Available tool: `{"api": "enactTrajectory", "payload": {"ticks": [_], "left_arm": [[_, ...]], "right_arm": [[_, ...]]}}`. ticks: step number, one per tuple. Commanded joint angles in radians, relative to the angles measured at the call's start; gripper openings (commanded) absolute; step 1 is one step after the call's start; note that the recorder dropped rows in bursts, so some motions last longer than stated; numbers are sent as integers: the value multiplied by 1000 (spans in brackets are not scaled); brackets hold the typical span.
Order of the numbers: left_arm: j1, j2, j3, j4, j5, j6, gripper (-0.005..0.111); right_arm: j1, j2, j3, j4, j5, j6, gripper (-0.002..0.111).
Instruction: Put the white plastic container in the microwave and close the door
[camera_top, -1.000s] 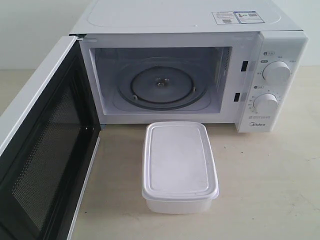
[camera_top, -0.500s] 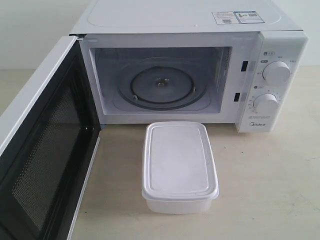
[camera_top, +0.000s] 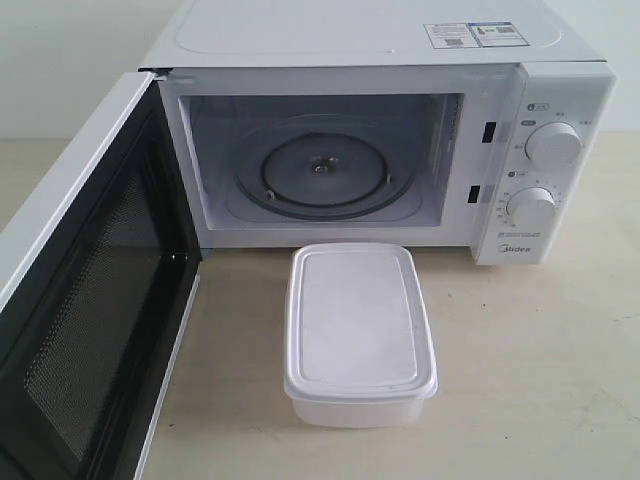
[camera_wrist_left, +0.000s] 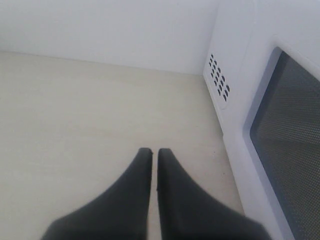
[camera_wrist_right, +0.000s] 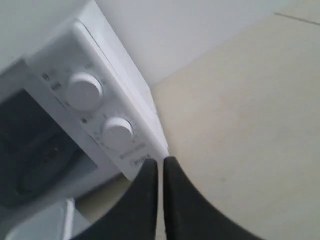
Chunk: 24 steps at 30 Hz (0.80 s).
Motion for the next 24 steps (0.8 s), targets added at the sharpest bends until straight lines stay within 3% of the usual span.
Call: {"api": "enactTrajectory", "payload": {"ticks": [1,7,12,14,18,24], "left_arm": [[2,-2,4,-5,-6,4,4],[2,-2,4,-5,-6,4,4],[2,-2,4,-5,-6,4,4],[2,-2,4,-5,-6,4,4],[2,-2,4,-5,-6,4,4],[2,-2,4,-5,-6,4,4]], "right_arm": [[0,-4,-123,26,-114,3,0],[0,-4,-255,41,-134,5,0],[0,-4,-276,104,-358,5,0],[0,-4,-296,77,-456,-31,0],[4,93,-415,-63,-460,-71,0],[130,390,-647,-219,-463,-123,0]]}}
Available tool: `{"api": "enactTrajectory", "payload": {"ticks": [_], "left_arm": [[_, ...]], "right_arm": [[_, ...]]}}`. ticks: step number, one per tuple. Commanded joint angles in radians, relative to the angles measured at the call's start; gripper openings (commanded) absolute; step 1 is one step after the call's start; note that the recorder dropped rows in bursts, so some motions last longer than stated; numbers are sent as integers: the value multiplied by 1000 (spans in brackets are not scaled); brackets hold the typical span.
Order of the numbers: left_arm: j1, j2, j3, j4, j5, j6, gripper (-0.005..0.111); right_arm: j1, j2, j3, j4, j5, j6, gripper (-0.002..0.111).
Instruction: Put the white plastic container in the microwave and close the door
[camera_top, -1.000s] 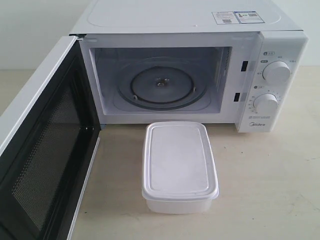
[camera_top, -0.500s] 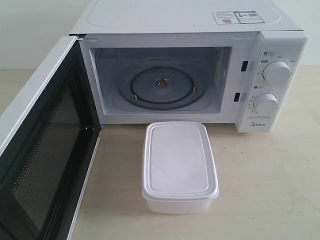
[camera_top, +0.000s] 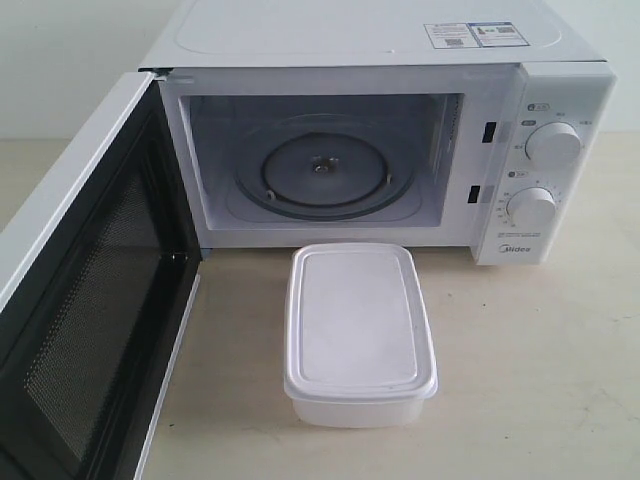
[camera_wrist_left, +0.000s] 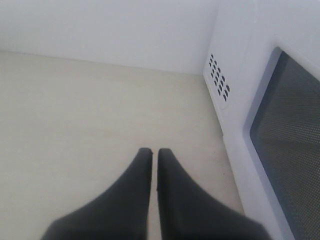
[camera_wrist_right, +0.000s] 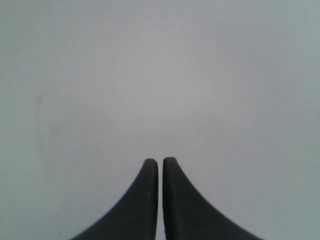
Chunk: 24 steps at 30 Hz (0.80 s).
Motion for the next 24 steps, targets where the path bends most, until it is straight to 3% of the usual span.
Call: {"api": "enactTrajectory", "payload": {"ticks": [1,7,14,20,24], "left_arm": [[2,-2,4,-5,-6,4,4],[2,-2,4,-5,-6,4,4],[2,-2,4,-5,-6,4,4],[2,-2,4,-5,-6,4,4],[2,-2,4,-5,-6,4,4]], "right_arm": [[104,238,-174,-130,15,-47,0],[195,507,-258,-130,21,7,0],[195,751,-138,-165,128,303,0],[195,853,42,-387,-128,580,0],[195,937,130,-418,-237,623,0]]}}
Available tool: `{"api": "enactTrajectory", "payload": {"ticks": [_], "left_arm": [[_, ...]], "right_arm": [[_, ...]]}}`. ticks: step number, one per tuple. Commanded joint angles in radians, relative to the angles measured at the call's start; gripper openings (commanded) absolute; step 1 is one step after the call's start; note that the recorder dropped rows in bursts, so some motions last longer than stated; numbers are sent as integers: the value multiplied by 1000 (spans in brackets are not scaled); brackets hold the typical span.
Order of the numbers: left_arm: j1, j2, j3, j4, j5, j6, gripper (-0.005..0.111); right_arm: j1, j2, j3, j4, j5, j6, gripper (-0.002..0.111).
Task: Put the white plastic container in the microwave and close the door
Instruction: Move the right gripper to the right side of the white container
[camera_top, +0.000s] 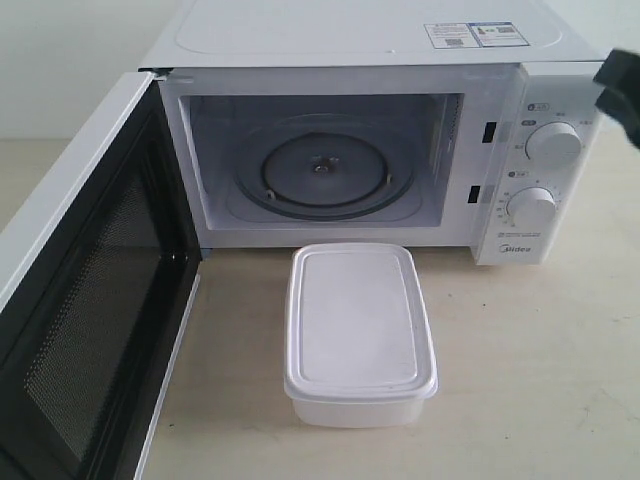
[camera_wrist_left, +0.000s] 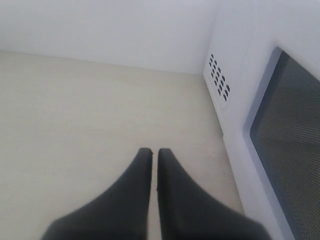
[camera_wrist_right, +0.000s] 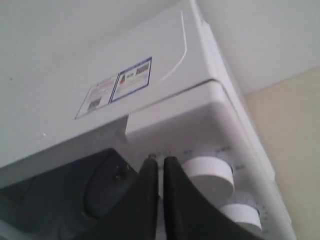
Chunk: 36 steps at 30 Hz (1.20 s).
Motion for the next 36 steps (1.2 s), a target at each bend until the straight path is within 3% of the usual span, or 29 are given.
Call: {"api": "enactTrajectory", "payload": {"ticks": [1,5,7,11,16,21,26,36], "left_arm": [[2,-2,4,-5,-6,4,4],[2,-2,4,-5,-6,4,4],[2,-2,4,-5,-6,4,4],[2,-2,4,-5,-6,4,4],[2,-2,4,-5,-6,4,4],[2,-2,4,-5,-6,4,4],[2,-2,4,-5,-6,4,4],[2,-2,4,-5,-6,4,4]], "right_arm": [[1,97,94,-63,-125,116,0],[1,201,136,-354,-193,412,6],[1,280,139,-495,-291,573,15],[-2,483,134,-658,-541,714,39],[-10,657,90,-787,-701,762,39],[-158,677,18,-975,-689,791,39],[-167,696,-117,-1237,-609,953,39],[-118,795,-135,-1228,-658,928,39]]}}
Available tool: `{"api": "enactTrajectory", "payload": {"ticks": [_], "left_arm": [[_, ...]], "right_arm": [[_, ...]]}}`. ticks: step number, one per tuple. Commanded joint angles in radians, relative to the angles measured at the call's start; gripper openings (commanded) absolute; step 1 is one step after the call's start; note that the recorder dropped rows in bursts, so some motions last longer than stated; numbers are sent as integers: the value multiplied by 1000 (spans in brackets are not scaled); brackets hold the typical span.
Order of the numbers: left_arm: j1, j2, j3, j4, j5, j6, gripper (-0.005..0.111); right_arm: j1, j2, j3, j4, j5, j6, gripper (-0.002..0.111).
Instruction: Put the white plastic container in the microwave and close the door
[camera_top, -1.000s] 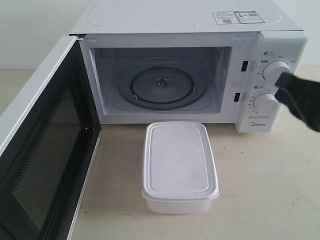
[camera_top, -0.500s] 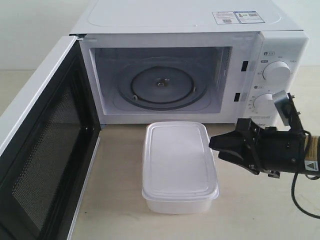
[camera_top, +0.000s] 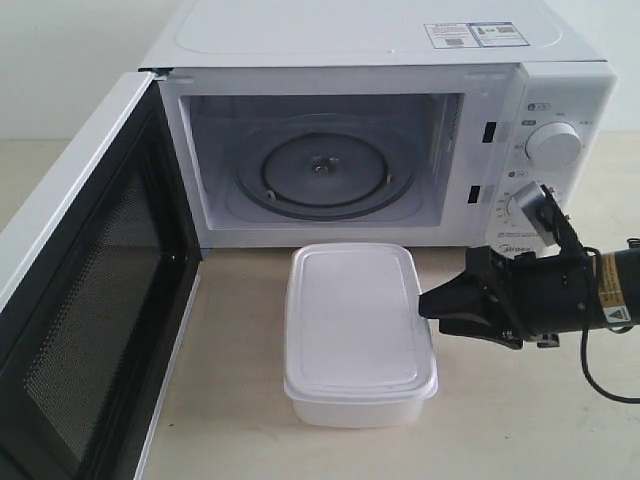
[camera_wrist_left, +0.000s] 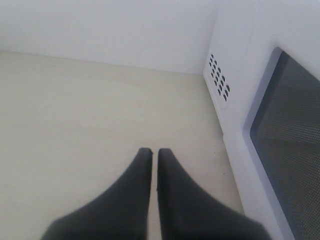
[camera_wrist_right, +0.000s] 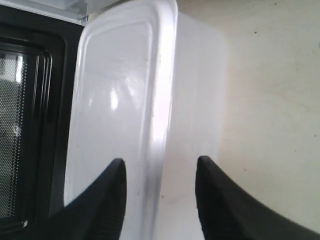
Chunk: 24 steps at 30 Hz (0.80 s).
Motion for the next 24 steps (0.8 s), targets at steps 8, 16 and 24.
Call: {"api": "enactTrajectory", "payload": {"ticks": [8,16,24], "left_arm": [[2,-2,4,-5,-6,4,4],[2,-2,4,-5,-6,4,4],[2,-2,4,-5,-6,4,4]], "right_arm": [[24,14,-5,44,2,-38,39],[45,16,-5,69,26,-62,58],[94,67,-33,81,60,-84,58]]}}
